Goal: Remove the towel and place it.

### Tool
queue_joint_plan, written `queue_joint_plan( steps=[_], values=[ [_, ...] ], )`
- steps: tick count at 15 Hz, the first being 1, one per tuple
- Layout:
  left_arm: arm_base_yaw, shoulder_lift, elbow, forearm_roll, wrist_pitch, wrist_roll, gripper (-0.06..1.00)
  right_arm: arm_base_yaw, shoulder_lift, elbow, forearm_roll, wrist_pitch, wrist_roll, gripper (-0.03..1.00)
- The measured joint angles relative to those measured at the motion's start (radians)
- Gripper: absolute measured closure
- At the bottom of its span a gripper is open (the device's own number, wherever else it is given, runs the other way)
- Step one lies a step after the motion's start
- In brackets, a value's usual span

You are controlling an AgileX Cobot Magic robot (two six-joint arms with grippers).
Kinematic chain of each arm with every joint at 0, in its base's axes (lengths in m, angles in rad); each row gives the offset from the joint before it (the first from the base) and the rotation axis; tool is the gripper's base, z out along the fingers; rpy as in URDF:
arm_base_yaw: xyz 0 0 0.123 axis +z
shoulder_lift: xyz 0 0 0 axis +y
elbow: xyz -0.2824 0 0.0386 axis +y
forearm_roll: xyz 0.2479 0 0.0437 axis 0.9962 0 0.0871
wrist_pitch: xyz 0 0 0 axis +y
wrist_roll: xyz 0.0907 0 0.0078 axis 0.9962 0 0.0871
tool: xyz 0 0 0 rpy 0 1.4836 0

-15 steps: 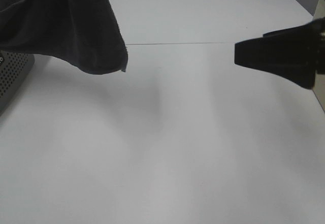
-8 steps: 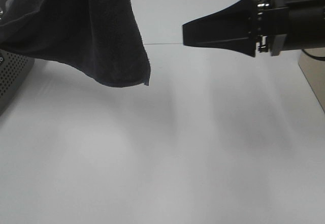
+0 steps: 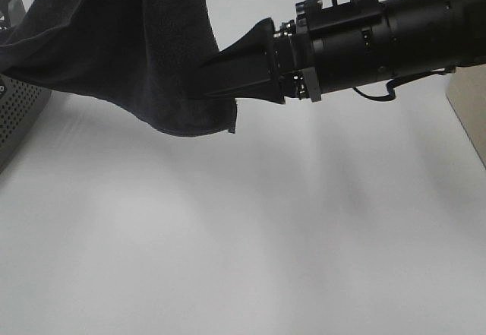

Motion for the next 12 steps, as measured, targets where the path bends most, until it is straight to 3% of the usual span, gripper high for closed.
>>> queue_joint_plan(
  steps=[4, 7, 9, 12],
  values=[
    [0.000, 0.000, 0.000, -0.005, -0.009, 0.000, 0.94, 0.012, 0.027, -0.002, 0.004, 0.000, 0.000, 0.15],
    [0.000, 0.001, 0.000, -0.040, -0.030, 0.000, 0.94, 0.013, 0.030, -0.002, 0.005, -0.005, 0.000, 0.23],
    [0.000, 0.010, 0.000, -0.069, -0.030, 0.000, 0.94, 0.013, 0.030, -0.002, 0.005, -0.012, 0.000, 0.39],
    [-0.002, 0.012, 0.000, -0.082, -0.030, 0.000, 0.94, 0.013, 0.030, -0.002, 0.004, -0.013, 0.001, 0.74]
  ],
)
